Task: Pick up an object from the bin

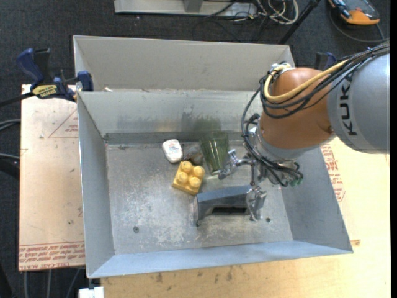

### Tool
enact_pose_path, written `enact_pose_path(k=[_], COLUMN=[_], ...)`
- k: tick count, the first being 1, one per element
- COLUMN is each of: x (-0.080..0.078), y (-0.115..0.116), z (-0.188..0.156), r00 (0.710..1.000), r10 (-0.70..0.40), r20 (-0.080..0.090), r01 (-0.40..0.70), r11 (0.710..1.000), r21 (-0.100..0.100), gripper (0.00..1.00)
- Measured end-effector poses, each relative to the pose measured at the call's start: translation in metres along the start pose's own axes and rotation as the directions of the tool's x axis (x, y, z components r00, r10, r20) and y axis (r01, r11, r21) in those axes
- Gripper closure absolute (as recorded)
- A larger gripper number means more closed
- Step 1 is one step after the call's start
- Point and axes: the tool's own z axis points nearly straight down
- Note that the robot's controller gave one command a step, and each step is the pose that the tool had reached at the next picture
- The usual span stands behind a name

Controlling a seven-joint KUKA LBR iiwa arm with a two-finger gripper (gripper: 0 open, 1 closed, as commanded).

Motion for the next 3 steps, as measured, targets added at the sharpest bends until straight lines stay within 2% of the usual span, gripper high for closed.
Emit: enact_pose_path(k=[1,2,3], x=[0.0113,0.0127,0.0127], y=[0.0119,0.0125,0.0125], z=[0.0738,0.0736,0.0736], r00=[0.998,0.998,0.998], r10=[0.059,0.064,0.064], r20=[0.01,0.001,0.001], r01=[-0.059,-0.064,-0.064], r11=[0.998,0.998,0.998], r21=[0.005,0.002,0.002], gripper=[0.0,1.0,1.0])
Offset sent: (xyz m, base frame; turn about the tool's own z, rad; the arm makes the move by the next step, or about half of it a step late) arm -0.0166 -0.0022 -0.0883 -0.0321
